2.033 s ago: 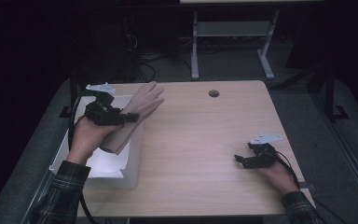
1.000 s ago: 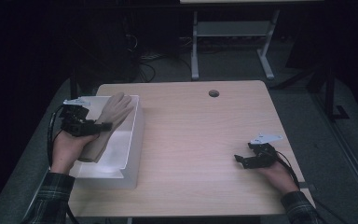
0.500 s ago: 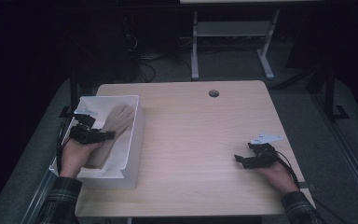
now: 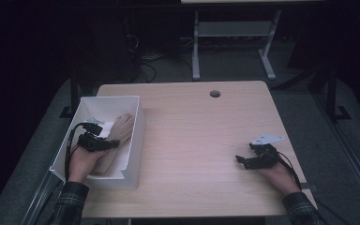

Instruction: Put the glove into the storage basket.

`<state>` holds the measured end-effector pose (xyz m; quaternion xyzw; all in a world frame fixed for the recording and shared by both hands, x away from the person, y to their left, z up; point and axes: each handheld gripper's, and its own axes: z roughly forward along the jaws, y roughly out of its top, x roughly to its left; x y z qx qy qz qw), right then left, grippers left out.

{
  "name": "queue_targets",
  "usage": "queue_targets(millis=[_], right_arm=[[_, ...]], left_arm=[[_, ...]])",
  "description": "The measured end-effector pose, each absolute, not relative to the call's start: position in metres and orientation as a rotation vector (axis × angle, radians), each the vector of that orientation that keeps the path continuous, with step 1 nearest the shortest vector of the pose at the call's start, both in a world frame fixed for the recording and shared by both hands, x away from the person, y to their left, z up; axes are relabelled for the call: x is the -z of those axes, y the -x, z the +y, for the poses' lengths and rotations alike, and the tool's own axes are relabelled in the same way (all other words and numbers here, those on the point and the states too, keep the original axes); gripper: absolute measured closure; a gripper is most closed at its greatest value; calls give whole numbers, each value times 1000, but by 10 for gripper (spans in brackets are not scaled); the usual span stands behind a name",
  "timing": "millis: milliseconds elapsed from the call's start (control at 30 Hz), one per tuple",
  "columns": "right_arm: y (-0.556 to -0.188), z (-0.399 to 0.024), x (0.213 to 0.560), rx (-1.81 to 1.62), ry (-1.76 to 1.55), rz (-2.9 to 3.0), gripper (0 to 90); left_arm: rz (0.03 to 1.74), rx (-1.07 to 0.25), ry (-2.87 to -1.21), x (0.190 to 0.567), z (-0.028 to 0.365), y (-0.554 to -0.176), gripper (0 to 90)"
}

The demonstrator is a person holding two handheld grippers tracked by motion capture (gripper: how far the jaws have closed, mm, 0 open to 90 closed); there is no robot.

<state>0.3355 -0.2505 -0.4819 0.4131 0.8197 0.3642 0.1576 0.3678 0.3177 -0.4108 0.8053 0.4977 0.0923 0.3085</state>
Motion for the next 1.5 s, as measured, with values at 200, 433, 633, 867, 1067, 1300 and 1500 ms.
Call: queue_targets(millis=[200, 433, 633, 867, 1067, 1300, 1500], right_arm=[[-335, -250, 482, -1043, -1182, 2344, 189], [-335, -250, 482, -1042, -1183, 2343, 189], [-335, -250, 482, -1044, -1182, 2343, 189], [-335, -250, 482, -1045, -1182, 2343, 188], [-335, -250, 482, -1044, -1183, 2343, 188], [-335, -250, 482, -1045, -1183, 2343, 188], [-335, -250, 482, -1044, -1183, 2344, 188]], left_arm=[[1317, -244, -2168, 420, 314, -369, 623], [1337, -229, -2221, 428, 311, -372, 492], [1350, -249, -2210, 430, 313, -373, 371], [1345, -282, -2197, 426, 312, -373, 164], [1313, -286, -2159, 411, 314, -374, 156], [1270, -308, -2134, 382, 313, -375, 156], [1220, -306, -2095, 359, 311, -377, 156]])
